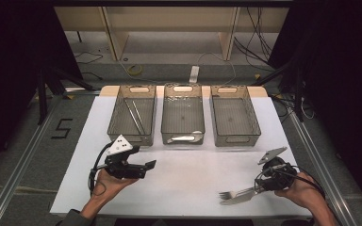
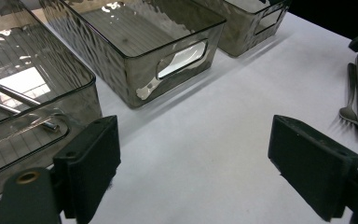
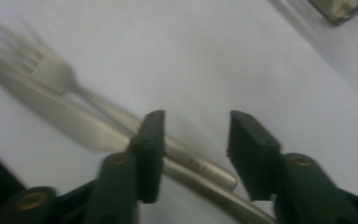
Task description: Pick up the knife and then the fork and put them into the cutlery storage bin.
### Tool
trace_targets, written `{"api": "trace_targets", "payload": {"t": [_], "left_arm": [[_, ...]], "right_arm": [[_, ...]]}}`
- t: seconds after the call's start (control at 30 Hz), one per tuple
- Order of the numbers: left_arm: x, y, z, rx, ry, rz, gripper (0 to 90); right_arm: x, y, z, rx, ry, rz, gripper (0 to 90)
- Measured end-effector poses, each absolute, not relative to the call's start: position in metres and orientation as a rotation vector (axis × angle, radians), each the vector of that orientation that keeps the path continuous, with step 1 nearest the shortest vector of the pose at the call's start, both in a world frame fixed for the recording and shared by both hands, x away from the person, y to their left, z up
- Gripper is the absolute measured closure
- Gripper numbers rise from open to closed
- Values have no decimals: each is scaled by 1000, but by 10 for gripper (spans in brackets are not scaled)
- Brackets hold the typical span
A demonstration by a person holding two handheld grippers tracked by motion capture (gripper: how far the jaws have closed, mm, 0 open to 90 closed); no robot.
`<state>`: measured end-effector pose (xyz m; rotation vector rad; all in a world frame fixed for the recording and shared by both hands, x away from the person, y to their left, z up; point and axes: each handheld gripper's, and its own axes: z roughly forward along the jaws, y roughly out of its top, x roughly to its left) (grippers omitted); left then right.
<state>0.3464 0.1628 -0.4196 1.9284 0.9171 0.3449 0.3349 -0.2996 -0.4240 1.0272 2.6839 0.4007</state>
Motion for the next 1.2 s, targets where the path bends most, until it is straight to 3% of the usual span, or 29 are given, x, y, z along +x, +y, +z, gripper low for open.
{"api": "trace_targets", "payload": {"t": [0.2,0.6,1.2], "left_arm": [[346,163,-419,1930,914,347,162],[346,163,-419,1933,911,349,162],[347,162,-420,1937,911,349,162]], "right_arm": [[330,-305,-429,947,2738,279,336],[335,-327,-452,1007,2767,217,334],[337,-330,-453,1001,2820,223,347]]}}
